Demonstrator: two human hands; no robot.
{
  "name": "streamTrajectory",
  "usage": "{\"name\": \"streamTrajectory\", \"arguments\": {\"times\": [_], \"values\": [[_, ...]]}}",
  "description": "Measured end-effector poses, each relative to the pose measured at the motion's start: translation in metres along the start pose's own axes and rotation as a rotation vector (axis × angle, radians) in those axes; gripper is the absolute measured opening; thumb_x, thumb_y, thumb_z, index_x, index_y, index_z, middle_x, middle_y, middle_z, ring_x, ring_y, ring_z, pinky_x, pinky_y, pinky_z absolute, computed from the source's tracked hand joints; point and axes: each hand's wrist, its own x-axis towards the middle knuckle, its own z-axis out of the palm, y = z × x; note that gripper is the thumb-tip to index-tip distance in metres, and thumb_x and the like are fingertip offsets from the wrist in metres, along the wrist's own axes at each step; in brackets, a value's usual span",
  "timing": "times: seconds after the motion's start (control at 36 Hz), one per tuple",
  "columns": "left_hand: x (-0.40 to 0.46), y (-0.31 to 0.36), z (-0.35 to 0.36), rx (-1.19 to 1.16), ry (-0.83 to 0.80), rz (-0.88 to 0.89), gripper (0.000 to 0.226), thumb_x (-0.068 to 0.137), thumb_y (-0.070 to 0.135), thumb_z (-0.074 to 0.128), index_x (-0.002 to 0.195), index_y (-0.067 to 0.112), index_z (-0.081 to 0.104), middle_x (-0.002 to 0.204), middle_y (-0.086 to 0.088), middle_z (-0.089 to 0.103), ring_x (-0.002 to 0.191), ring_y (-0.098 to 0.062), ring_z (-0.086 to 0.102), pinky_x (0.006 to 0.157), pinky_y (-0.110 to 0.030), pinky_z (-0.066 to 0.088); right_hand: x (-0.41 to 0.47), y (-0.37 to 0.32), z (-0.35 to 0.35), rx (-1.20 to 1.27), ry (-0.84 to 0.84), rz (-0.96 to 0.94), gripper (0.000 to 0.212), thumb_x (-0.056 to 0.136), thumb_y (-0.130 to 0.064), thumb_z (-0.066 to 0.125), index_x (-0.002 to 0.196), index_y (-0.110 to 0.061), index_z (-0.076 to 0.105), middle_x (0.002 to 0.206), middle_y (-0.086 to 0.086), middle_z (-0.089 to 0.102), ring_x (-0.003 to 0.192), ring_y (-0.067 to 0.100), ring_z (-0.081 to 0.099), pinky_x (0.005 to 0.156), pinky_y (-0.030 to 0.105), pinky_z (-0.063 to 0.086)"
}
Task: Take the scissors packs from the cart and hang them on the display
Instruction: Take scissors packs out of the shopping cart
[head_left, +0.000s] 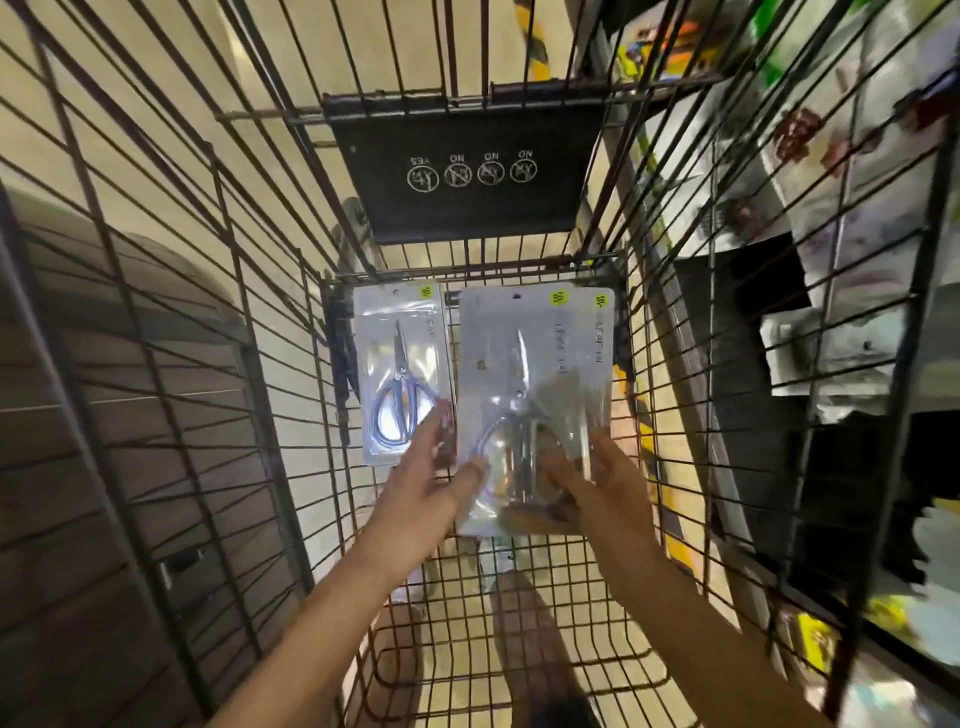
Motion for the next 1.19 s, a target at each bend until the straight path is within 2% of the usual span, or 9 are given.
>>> {"name": "streamTrajectory", "arguments": {"times": [0.14,0.22,0.47,0.53,0.58,0.69,0.81,1.03,1.19], "values": [[-0.003,-0.002,0.003,-0.259,0.052,0.007,0.075,0.095,0.009,0.071,0.149,0.049,0.037,0.124,0.004,0.074,0.112,-0.010,0.071,0.092,-0.023,0.055,-0.033,-0.005,0.004,0.133,-0.192,0.094,0.035,0.095,-0.009,0.067,0.122,-0.030,0.067,0.112,-0.001,0.077,0.102,0.023,0.075,0.084,0.049,0.063],[-0.005,-0.005,0.001,-0.306,0.075,0.024,0.079,0.093,-0.002,0.068,0.152,0.042,0.038,0.118,-0.002,0.077,0.113,-0.018,0.073,0.093,-0.027,0.058,-0.036,-0.003,0.005,0.128,-0.189,0.097,0.037,0.095,-0.004,0.064,0.127,-0.021,0.064,0.114,0.003,0.076,0.102,0.022,0.074,0.078,0.034,0.063],[-0.015,-0.003,-0.003,-0.269,0.269,0.094,0.091,0.095,-0.011,0.060,0.158,0.047,0.028,0.135,0.006,0.069,0.114,-0.010,0.071,0.074,-0.026,0.063,0.010,0.008,0.004,0.024,0.144,-0.046,0.032,0.093,0.003,0.067,0.122,-0.008,0.058,0.109,0.006,0.065,0.087,0.002,0.069,0.061,0.006,0.049],[-0.016,-0.004,-0.009,-0.232,0.305,0.106,0.090,0.094,-0.008,0.063,0.153,0.051,0.032,0.128,0.017,0.071,0.113,-0.006,0.071,0.080,-0.033,0.064,0.029,0.010,0.007,-0.056,0.244,-0.099,0.022,0.091,-0.010,0.074,0.107,-0.016,0.060,0.099,0.005,0.064,0.081,0.010,0.067,0.053,0.006,0.046],[-0.017,-0.006,-0.014,-0.193,0.322,0.102,0.088,0.093,-0.004,0.066,0.150,0.056,0.035,0.118,0.024,0.073,0.108,-0.004,0.072,0.079,-0.033,0.064,0.049,0.021,0.011,-0.220,0.342,-0.093,0.037,0.088,-0.028,0.079,0.117,-0.017,0.060,0.111,0.007,0.063,0.095,0.019,0.064,0.053,0.008,0.045],[-0.016,-0.008,-0.022,-0.189,0.320,0.099,0.089,0.093,-0.007,0.065,0.154,0.050,0.034,0.121,0.017,0.074,0.107,-0.006,0.073,0.082,-0.034,0.063,0.074,0.044,0.014,-0.408,0.399,-0.126,0.071,0.084,-0.037,0.079,0.140,-0.012,0.045,0.132,0.009,0.052,0.118,0.028,0.057,0.084,0.042,0.060],[-0.015,-0.011,-0.024,-0.204,0.325,0.092,0.089,0.093,-0.006,0.064,0.151,0.055,0.035,0.137,0.006,0.067,0.116,-0.009,0.070,0.087,-0.036,0.062,0.087,0.047,0.023,-0.534,0.446,-0.136,0.083,0.082,-0.029,0.081,0.151,-0.010,0.037,0.139,0.012,0.050,0.127,0.031,0.050,0.107,0.046,0.048],[-0.016,-0.009,-0.021,-0.174,0.327,0.062,0.093,0.095,-0.007,0.064,0.150,0.060,0.031,0.125,0.013,0.073,0.116,-0.016,0.071,0.093,-0.064,0.056,0.079,0.042,0.023,-0.545,0.536,-0.152,0.101,0.071,-0.027,0.090,0.154,-0.019,0.032,0.140,0.011,0.052,0.132,0.033,0.046,0.098,0.056,0.052],[-0.018,0.000,-0.015,-0.177,0.354,0.054,0.095,0.094,-0.005,0.066,0.146,0.067,0.032,0.126,0.010,0.073,0.115,-0.020,0.072,0.090,-0.067,0.056,0.075,0.034,0.022,-0.485,0.472,-0.120,0.105,0.072,-0.026,0.091,0.156,-0.020,0.027,0.143,0.012,0.049,0.127,0.032,0.055,0.092,0.042,0.056]]}}
